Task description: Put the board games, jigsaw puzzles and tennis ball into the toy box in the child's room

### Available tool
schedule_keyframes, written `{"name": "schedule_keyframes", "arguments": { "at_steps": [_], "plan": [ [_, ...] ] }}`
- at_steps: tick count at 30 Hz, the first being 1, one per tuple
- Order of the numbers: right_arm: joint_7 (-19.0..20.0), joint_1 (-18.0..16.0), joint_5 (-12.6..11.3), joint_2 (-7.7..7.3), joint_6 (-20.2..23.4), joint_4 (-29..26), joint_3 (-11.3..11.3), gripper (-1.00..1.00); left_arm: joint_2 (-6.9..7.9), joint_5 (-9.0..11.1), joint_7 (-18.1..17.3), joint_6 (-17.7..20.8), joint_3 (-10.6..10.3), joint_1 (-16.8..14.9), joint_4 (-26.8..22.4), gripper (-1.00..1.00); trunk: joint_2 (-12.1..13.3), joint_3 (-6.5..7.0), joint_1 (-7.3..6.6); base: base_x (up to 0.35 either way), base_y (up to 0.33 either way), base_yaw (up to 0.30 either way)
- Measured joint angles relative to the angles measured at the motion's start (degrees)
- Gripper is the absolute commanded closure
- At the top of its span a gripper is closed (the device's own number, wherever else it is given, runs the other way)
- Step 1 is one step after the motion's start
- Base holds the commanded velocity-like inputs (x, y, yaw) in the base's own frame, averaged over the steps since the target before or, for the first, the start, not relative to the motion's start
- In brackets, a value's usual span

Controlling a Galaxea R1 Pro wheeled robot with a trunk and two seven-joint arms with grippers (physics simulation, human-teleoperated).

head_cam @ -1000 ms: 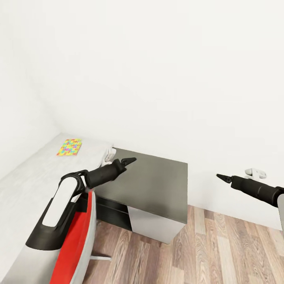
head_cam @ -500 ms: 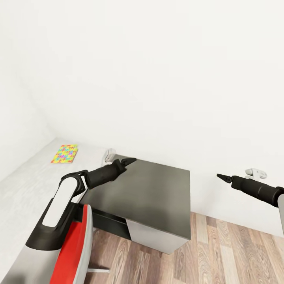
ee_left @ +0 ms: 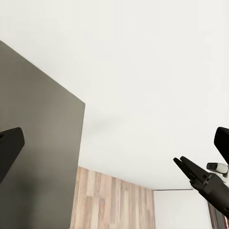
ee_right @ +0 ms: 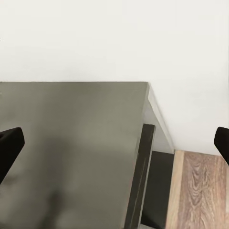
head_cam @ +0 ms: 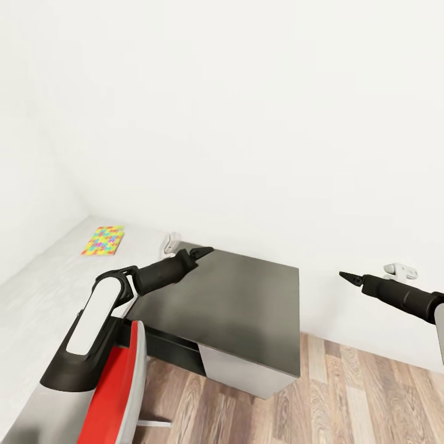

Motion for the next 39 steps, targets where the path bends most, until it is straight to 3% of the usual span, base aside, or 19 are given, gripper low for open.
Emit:
{"name": "schedule_keyframes", "arguments": {
  "at_steps": [10, 39],
  "plan": [
    [0.0, 0.0, 0.0, 0.00, 0.0, 0.0, -0.2, -1.00, 0.00, 0.0, 0.0, 0.1, -0.1, 0.0, 0.0, -1.00, 0.0, 0.00, 0.00, 0.008, 0.005, 0.129],
    [0.0, 0.0, 0.0, 0.00, 0.0, 0.0, -0.3, -1.00, -0.18, -0.5, -0.1, 0.1, -0.7, -0.1, 0.0, -1.00, 0.0, 0.00, 0.00, 0.043, 0.031, 0.008]
  ]
}}
